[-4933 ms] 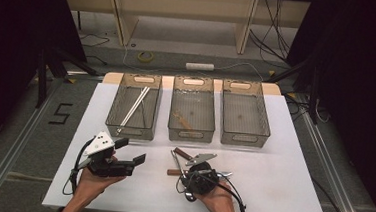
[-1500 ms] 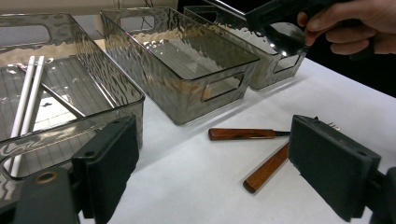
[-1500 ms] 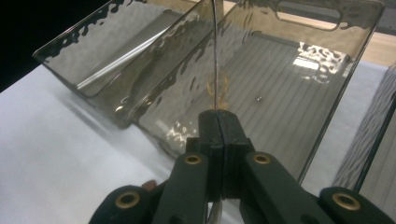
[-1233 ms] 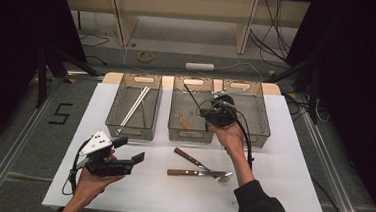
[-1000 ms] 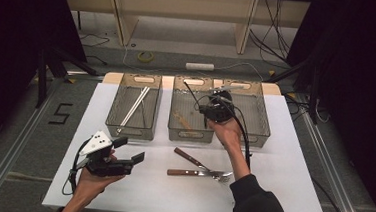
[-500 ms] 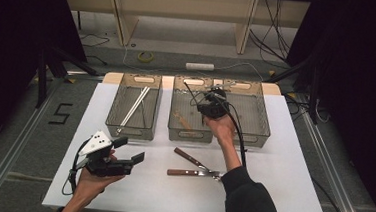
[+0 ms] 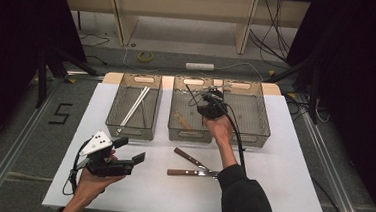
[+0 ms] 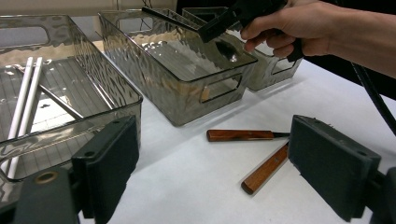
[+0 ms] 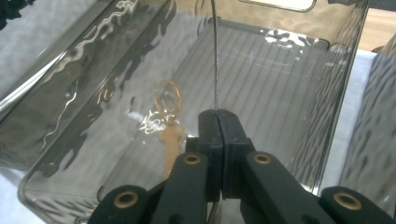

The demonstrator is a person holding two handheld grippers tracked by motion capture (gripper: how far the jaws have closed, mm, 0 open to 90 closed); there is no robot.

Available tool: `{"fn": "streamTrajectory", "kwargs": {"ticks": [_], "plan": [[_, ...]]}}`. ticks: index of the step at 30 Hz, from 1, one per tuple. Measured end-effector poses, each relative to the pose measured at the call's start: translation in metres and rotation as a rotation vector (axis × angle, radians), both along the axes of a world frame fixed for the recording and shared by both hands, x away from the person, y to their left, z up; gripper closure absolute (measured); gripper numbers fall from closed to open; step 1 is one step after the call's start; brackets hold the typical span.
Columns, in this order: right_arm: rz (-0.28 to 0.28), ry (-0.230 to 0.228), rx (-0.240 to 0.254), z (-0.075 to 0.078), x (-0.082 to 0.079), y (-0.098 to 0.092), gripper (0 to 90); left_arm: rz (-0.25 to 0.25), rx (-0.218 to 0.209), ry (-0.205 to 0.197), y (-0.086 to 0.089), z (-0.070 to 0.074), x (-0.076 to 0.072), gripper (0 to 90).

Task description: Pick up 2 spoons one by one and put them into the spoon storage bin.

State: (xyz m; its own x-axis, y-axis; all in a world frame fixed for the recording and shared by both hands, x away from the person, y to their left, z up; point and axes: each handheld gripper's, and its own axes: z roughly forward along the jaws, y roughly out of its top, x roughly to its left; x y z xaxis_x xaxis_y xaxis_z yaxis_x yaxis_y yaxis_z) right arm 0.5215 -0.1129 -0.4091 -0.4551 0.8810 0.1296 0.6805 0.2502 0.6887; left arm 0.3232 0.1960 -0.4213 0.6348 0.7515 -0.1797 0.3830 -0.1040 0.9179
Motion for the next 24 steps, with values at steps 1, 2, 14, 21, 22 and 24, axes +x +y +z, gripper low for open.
{"fn": "streamTrajectory", "kwargs": {"ticks": [1,2,14,21,22,24], "plan": [[-0.002,0.005,0.0,-0.001,0.0,0.0,89.7,0.0,0.002,-0.001,0.0,0.0,0.0,16.0],[-0.005,0.008,0.0,-0.002,0.001,0.001,89.5,-0.001,0.0,-0.001,0.0,0.0,0.0,16.0],[0.043,0.002,0.042,0.003,-0.004,0.0,76.3,0.0,0.0,0.0,0.001,0.0,0.0,16.0],[0.093,-0.015,0.075,0.012,-0.014,0.002,64.3,0.001,0.001,0.002,0.0,0.0,0.0,15.9],[0.105,-0.014,0.078,0.013,-0.015,0.003,62.3,0.0,0.002,0.002,0.0,0.0,0.0,15.8],[0.114,-0.015,0.082,0.014,-0.019,0.004,55.9,0.001,0.001,0.003,0.001,0.0,0.0,15.8]]}}
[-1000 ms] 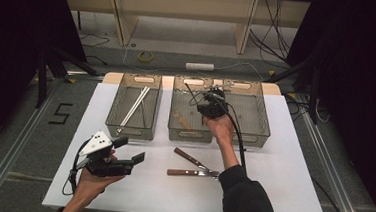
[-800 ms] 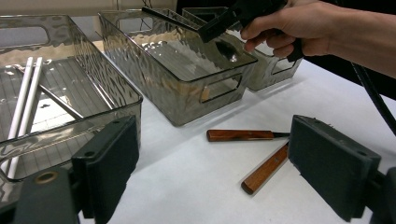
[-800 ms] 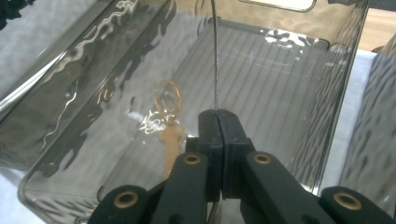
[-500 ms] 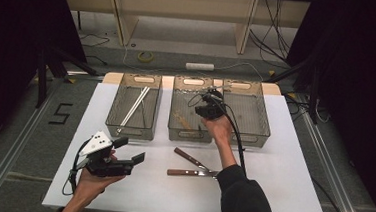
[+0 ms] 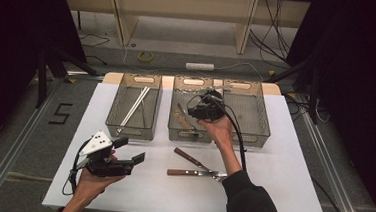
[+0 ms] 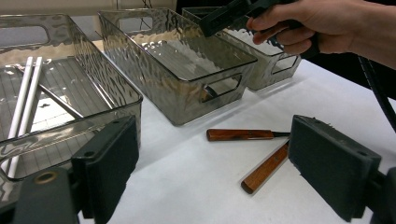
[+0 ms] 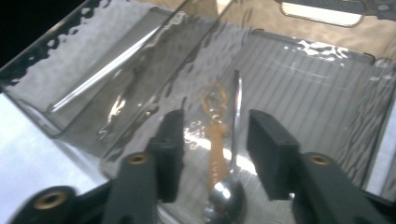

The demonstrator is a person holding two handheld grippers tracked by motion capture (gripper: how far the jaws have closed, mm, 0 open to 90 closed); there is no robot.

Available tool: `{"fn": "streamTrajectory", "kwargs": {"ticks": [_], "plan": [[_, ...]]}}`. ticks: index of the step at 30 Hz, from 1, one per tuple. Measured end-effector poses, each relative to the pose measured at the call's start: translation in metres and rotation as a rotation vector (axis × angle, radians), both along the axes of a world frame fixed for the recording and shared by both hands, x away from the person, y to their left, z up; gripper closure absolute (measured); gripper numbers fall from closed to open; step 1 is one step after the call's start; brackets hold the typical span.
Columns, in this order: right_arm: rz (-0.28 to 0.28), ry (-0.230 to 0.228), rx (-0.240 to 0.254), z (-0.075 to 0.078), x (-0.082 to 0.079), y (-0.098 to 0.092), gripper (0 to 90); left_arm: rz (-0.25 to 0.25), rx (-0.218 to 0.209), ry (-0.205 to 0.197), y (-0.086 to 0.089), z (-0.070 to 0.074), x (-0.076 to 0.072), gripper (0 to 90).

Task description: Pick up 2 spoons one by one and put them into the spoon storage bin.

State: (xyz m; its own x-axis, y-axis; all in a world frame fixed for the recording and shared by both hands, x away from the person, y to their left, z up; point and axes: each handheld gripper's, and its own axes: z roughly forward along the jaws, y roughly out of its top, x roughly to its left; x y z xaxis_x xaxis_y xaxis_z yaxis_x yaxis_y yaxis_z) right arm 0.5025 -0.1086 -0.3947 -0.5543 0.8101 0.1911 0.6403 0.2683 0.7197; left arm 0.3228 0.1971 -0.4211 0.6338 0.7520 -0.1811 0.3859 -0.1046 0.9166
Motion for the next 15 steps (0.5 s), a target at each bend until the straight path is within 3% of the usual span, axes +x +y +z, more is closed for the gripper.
{"fn": "streamTrajectory", "kwargs": {"ticks": [5,15], "plan": [[0.048,-0.011,0.014,0.005,-0.012,0.004,45.0,0.006,-0.005,-0.001,0.001,0.0,0.0,15.8],[0.133,-0.061,0.063,0.009,-0.052,0.005,40.0,0.007,-0.003,-0.003,0.0,0.0,-0.001,15.8]]}}
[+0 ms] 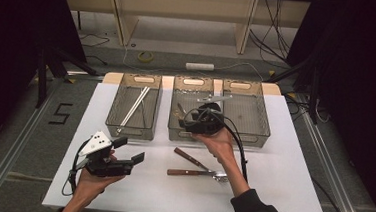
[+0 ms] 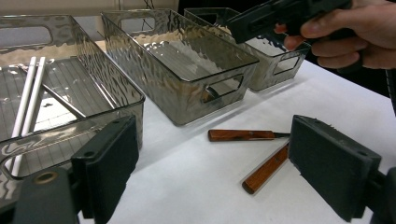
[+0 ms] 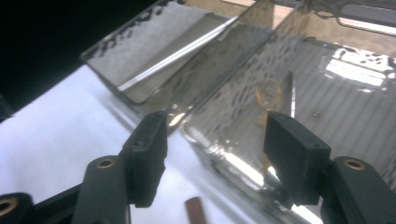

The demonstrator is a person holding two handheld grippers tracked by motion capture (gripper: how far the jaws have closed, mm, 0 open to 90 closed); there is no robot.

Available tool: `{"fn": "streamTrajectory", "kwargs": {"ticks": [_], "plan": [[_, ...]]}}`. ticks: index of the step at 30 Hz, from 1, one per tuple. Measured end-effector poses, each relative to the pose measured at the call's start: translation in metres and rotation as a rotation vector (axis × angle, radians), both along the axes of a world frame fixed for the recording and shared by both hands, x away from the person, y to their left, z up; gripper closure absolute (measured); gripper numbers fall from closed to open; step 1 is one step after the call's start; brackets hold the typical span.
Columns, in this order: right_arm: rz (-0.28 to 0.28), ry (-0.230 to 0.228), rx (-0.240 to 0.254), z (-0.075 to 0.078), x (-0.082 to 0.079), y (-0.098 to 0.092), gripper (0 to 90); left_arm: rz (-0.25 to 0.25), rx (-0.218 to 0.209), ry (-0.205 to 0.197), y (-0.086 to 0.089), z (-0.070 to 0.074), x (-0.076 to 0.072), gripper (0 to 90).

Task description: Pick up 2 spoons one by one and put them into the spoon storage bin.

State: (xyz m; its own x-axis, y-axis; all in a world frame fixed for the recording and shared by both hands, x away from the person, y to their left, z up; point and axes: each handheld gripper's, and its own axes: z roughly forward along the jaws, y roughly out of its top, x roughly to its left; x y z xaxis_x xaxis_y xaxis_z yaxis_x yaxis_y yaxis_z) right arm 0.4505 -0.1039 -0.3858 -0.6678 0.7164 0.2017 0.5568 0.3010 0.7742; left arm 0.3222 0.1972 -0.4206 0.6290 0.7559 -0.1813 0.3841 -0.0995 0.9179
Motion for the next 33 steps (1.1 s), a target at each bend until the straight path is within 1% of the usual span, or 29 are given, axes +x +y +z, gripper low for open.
{"fn": "streamTrajectory", "kwargs": {"ticks": [2,5,8,15,17,18,19,22,25,27,29,33], "plan": [[0.014,-0.004,0.011,0.0,-0.006,0.0,39.2,0.0,0.001,0.0,0.0,0.0,0.0,15.8],[0.034,-0.012,0.013,-0.002,-0.015,0.0,38.3,-0.002,0.007,0.0,0.0,0.0,0.0,15.8],[0.055,-0.018,0.007,-0.005,-0.021,0.0,37.7,-0.002,0.004,0.0,0.0,0.0,0.0,15.8],[0.069,-0.026,0.017,-0.013,-0.032,-0.003,37.4,-0.001,0.005,0.001,0.0,0.0,0.0,15.8],[0.065,-0.032,0.023,-0.016,-0.034,-0.003,39.7,0.002,0.001,0.001,0.0,0.0,0.0,15.8],[0.062,-0.025,0.01,-0.018,-0.034,-0.003,40.1,0.001,0.001,0.001,0.0,0.0,0.0,15.8],[0.059,-0.025,-0.002,-0.018,-0.033,-0.003,41.9,-0.001,0.009,0.0,0.0,0.0,0.0,15.8],[0.051,-0.028,-0.007,-0.021,-0.033,-0.004,49.8,-0.001,0.004,0.0,0.0,0.0,0.0,15.8],[0.053,-0.029,-0.049,-0.026,-0.035,-0.003,59.0,-0.001,0.006,0.0,0.0,0.0,0.0,15.8],[0.046,-0.029,-0.051,-0.03,-0.036,-0.005,66.6,0.002,0.002,0.001,0.0,0.0,0.0,15.8],[0.039,-0.018,-0.052,-0.033,-0.035,-0.007,71.5,0.0,0.005,0.0,0.0,0.0,0.0,15.8],[0.032,-0.008,-0.072,-0.041,-0.035,-0.009,80.1,0.002,0.007,0.0,-0.002,0.0,0.0,15.8]]}}
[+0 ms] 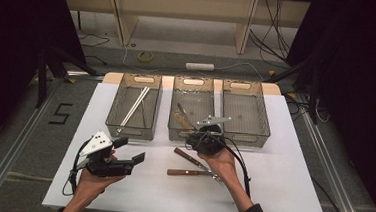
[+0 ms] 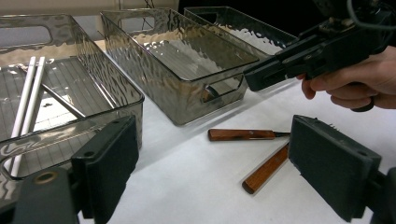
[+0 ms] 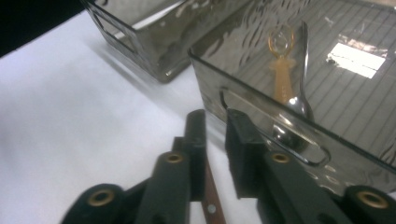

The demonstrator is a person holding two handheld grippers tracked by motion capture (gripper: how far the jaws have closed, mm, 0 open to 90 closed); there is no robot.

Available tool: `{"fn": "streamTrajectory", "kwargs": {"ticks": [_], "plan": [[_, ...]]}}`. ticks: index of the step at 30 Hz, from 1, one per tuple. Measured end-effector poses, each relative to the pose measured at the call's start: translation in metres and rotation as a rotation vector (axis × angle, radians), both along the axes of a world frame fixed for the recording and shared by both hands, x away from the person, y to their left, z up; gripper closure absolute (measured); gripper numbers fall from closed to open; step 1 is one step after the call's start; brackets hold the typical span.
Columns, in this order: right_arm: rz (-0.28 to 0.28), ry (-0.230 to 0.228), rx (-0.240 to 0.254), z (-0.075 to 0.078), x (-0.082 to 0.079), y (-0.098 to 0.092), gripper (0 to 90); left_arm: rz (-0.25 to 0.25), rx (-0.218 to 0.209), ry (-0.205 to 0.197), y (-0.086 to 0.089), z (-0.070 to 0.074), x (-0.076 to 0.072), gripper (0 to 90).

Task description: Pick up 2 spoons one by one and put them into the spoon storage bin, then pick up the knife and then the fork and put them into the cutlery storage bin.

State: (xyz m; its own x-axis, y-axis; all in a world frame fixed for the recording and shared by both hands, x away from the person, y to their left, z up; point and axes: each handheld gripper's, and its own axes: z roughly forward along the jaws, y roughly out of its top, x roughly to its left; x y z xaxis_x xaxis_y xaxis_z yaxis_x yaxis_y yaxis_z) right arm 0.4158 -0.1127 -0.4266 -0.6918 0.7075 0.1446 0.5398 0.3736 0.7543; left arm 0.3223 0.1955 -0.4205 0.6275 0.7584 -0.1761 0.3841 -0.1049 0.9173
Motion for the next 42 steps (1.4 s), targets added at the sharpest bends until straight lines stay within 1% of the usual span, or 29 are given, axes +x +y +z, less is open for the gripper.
{"fn": "streamTrajectory", "kwargs": {"ticks": [3,5,7,9,15,20,25,31,35,38,42], "plan": [[-0.003,0.004,-0.021,-0.006,0.0,0.001,87.0,-0.001,0.002,-0.001,0.0,0.0,0.0,15.8],[-0.002,-0.005,-0.043,-0.009,-0.001,0.003,89.9,-0.002,0.002,0.002,-0.001,0.0,0.0,15.8],[0.003,-0.004,-0.067,-0.012,-0.001,0.006,90.0,-0.002,0.002,0.0,0.0,0.0,0.0,15.8],[0.005,-0.001,-0.076,-0.015,0.0,0.007,90.0,-0.001,0.002,0.0,0.0,0.0,0.0,15.8],[-0.017,0.015,-0.107,-0.024,0.003,0.008,90.0,-0.004,0.002,0.001,-0.001,0.0,0.0,15.8],[-0.033,0.033,-0.128,-0.028,0.005,0.01,90.0,-0.003,0.003,0.0,0.0,0.0,-0.001,15.8],[-0.041,0.037,-0.157,-0.031,0.006,0.015,90.0,-0.002,0.004,0.0,0.0,0.0,0.0,15.8],[-0.053,0.07,-0.193,-0.039,0.009,0.019,90.0,-0.003,0.006,0.002,-0.001,-0.001,0.0,15.8],[-0.064,0.098,-0.2,-0.046,0.012,0.022,90.0,-0.008,0.014,-0.004,-0.001,0.0,-0.001,15.8],[-0.069,0.115,-0.212,-0.05,0.014,0.025,90.0,-0.004,0.002,-0.002,0.0,0.0,-0.001,15.8],[-0.061,0.128,-0.224,-0.052,0.017,0.029,90.0,-0.006,0.002,-0.003,0.0,0.0,-0.001,15.8]]}}
